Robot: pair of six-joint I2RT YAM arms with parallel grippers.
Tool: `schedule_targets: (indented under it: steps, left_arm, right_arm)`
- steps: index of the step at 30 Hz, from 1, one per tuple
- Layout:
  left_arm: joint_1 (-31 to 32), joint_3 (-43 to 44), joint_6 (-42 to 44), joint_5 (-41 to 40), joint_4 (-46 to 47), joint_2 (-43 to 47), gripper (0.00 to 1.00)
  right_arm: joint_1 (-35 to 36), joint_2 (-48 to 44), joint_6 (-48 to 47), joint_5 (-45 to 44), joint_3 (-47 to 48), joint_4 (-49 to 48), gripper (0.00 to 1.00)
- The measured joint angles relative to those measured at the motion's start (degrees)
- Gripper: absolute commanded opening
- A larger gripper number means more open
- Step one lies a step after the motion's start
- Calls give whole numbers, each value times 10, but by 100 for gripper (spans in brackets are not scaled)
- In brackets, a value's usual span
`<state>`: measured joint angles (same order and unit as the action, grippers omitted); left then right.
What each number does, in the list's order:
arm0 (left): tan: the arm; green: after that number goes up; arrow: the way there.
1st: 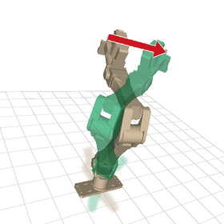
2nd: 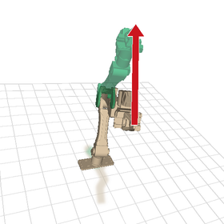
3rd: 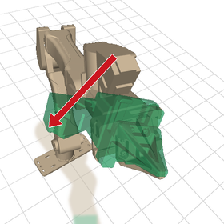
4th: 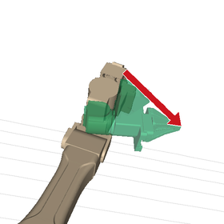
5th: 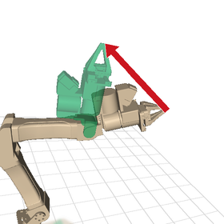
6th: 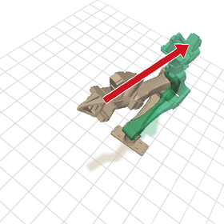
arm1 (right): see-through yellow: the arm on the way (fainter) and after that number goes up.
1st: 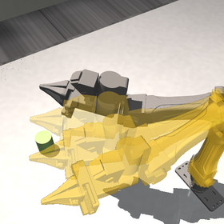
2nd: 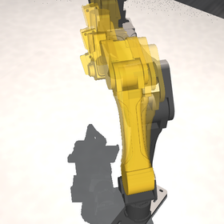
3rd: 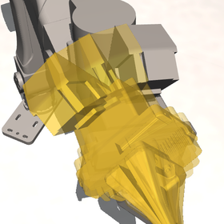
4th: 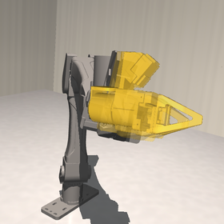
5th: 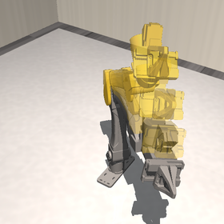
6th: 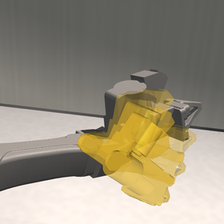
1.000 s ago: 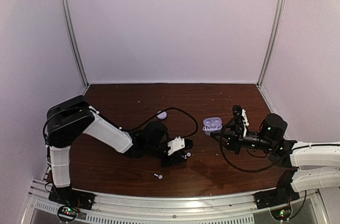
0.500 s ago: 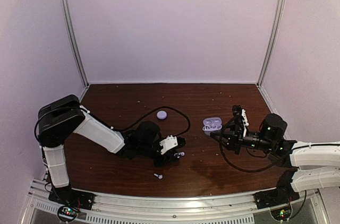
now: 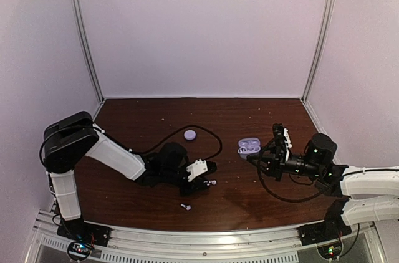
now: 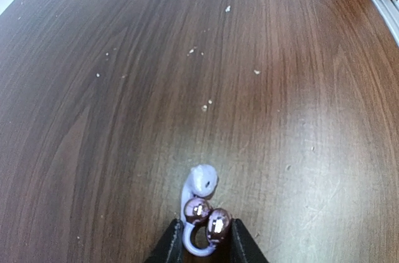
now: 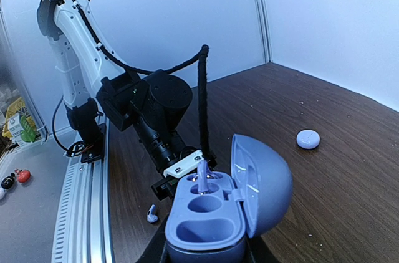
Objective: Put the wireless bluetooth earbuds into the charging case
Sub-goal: Move the left earbud to the center of the board.
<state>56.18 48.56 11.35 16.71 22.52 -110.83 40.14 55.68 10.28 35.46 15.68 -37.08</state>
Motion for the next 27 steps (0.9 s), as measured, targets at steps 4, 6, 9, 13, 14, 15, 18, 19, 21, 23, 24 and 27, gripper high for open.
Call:
schedule_targets:
  steps: [4,6,9,13,14,15,18,19,21,23,24,27]
  left_arm:
    - [0,-29,-11,-16,-5,28,29]
    - [-2,-46,-18,-26,-6,42,32]
    - [-5,-61,-28,-44,-7,57,36]
    - [-6,-63,-39,-57,-7,57,37]
    - [-7,-63,-42,-59,-7,57,37]
    - [-7,-63,-44,-60,-7,57,36]
    - [-7,-63,-53,-65,-5,57,34]
    - [-7,-64,-55,-65,-4,57,33]
    - [-8,-69,-60,-65,2,58,30]
    - [-8,-75,-64,-65,6,62,28]
    - [-8,-79,-66,-65,7,64,27]
    - [-8,-87,-70,-68,11,69,25]
  right_arm:
    - [0,1,0,-1,0,0,0]
    - [0,5,0,-4,0,-2,0]
    - [0,12,0,-6,0,-4,0]
    - [0,14,0,-8,0,-5,0]
    - [0,14,0,-8,0,-5,0]
    - [0,14,0,-8,0,-5,0]
    - [0,13,0,-9,0,-5,0]
    - [0,13,0,-9,0,-4,0]
    - [0,13,0,-9,0,-4,0]
    - [0,12,0,-10,0,-5,0]
    - [0,12,0,-10,0,-5,0]
    - [0,12,0,-10,0,-5,0]
